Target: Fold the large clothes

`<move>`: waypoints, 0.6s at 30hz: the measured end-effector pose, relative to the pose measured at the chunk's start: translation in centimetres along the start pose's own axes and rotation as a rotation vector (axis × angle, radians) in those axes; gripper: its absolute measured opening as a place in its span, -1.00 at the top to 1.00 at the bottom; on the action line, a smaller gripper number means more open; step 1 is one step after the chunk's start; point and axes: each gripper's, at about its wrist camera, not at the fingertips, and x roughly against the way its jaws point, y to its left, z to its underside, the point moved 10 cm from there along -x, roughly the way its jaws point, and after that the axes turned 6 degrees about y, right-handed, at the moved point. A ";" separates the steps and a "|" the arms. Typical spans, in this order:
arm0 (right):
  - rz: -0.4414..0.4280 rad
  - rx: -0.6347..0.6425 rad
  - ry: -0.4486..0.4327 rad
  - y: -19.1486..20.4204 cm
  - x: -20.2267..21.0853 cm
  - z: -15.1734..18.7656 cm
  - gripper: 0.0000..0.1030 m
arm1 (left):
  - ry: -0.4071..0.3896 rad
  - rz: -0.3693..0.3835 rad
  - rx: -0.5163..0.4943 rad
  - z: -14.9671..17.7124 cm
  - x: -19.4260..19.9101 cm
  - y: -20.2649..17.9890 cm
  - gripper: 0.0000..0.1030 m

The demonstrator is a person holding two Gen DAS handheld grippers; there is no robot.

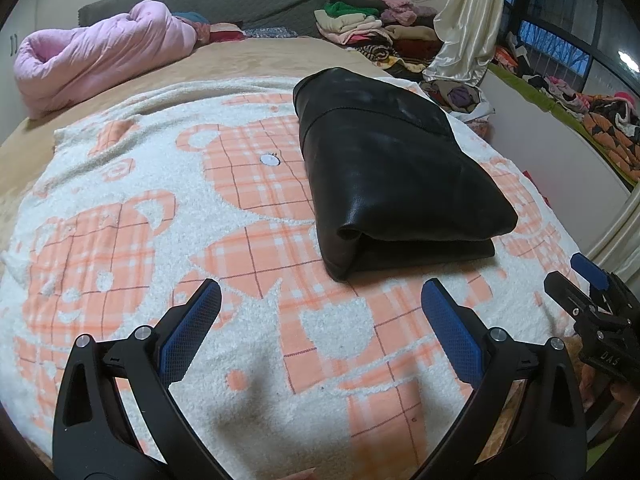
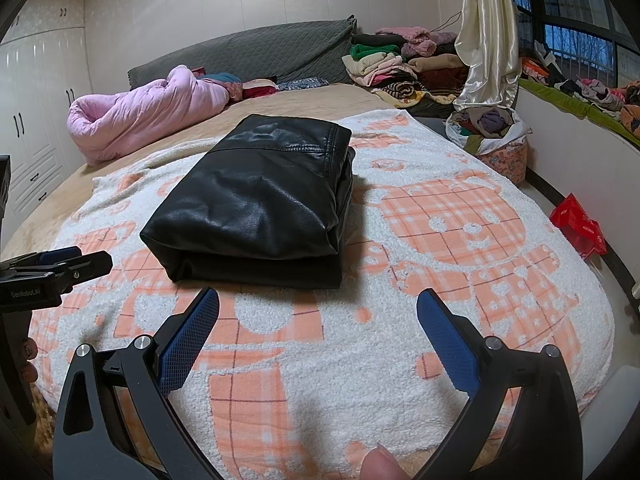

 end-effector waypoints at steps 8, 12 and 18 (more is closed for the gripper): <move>0.018 -0.010 -0.001 -0.6 0.3 0.1 -0.91 | 0.041 0.002 0.001 0.7 -0.6 0.5 -0.82; 0.045 -0.038 -0.009 -2.1 1.2 0.2 -0.91 | 0.061 0.005 0.020 0.9 -0.9 1.0 -0.82; 0.168 -0.135 -0.042 -8.9 4.3 0.7 -0.91 | 0.061 -0.006 0.076 0.1 -0.6 4.1 -0.82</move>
